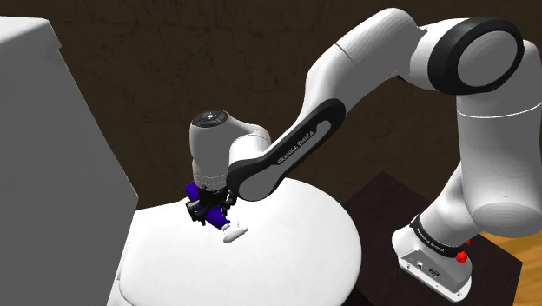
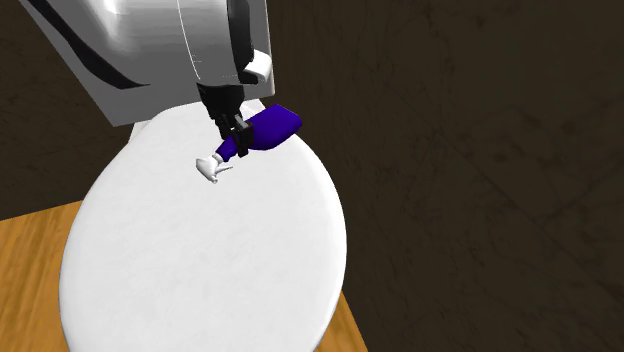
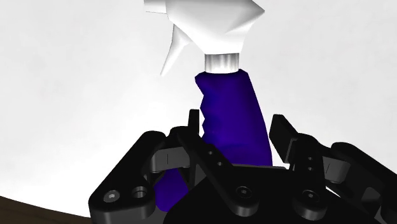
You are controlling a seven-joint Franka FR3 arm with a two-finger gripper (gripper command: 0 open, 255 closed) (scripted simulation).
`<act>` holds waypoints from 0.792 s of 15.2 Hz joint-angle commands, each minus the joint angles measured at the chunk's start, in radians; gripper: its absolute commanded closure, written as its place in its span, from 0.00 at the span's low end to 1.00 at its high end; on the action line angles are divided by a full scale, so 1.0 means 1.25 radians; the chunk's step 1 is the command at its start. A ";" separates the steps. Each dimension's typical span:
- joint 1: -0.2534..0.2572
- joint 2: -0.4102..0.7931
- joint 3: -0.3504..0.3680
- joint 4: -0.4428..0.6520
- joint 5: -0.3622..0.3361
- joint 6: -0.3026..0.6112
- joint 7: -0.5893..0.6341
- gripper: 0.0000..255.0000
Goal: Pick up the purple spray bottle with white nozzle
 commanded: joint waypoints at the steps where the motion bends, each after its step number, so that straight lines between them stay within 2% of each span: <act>1: -0.003 -0.008 0.004 -0.001 0.005 -0.007 -0.003 1.00; 12: -0.030 -0.086 0.040 0.011 0.053 -0.091 -0.029 1.00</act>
